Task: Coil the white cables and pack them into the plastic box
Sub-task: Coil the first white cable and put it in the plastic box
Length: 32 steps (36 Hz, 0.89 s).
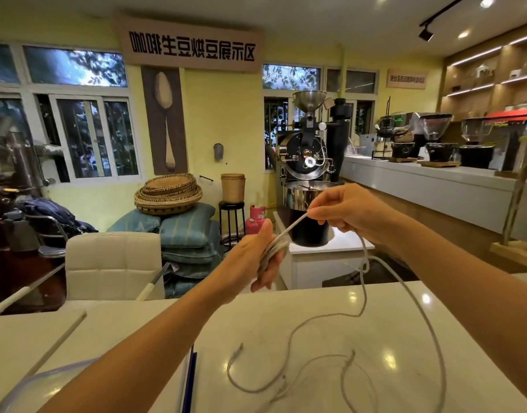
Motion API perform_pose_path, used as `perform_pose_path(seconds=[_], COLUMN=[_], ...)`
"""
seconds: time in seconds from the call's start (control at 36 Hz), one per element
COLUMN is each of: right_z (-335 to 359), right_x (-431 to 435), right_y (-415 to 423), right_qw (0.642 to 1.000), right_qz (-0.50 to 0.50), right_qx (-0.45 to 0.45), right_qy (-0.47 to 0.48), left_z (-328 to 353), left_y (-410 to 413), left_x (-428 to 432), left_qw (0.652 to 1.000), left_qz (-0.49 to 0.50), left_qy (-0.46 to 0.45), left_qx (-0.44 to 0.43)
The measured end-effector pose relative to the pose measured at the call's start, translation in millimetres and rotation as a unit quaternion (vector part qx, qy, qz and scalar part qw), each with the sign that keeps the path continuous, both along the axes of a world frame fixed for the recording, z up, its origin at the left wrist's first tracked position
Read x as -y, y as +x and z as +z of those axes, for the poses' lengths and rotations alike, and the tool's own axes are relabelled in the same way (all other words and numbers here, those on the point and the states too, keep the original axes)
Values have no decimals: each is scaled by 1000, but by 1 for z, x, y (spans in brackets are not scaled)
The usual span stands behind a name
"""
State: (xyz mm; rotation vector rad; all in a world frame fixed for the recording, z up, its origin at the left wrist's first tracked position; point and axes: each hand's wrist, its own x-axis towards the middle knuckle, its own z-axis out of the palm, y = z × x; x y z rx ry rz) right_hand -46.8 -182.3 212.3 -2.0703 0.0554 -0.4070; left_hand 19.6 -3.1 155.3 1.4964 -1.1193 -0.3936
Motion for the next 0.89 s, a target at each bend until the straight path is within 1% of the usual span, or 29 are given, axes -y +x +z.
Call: perform_pose_path(seconds=[0.11, 0.22, 0.31, 0.39, 0.44, 0.53, 0.61, 0.69, 0.75, 0.83, 0.89], right_z=[-16, -34, -49, -64, -73, -85, -92, -96, -98, -99, -99], right_x=[6, 8, 9, 3, -4, -14, -21, -29, -34, -42, -46], right_y=[2, 2, 3, 5, 8, 14, 19, 21, 22, 19, 16], right_qw=[1000, 999, 995, 984, 975, 968, 973, 982, 990, 997, 996], right_qz=[17, 25, 34, 42, 51, 73, 74, 72, 67, 43, 51], right_qx=[-23, -38, -42, -26, -14, -10, -10, -17, -34, -58, -75], right_qy=[1, 24, 87, 172, 216, 239, 218, 176, 122, 12, -15], left_z=[13, 19, 23, 24, 23, 22, 25, 28, 28, 28, 26], left_y=[-4, -3, -1, -3, -5, -9, -11, -12, -11, -8, -4], left_x=[-3, -1, 3, 6, 10, 15, 19, 25, 30, 35, 38], left_qw=[997, 989, 977, 966, 962, 960, 960, 964, 970, 988, 994], left_qz=[-58, -56, -48, -72, -93, -122, -126, -106, -84, -28, 16], left_qy=[-16, -81, -129, -153, -158, -158, -156, -164, -163, -134, -105], left_qx=[-50, -111, -160, -195, -201, -194, -194, -181, -160, -77, -11])
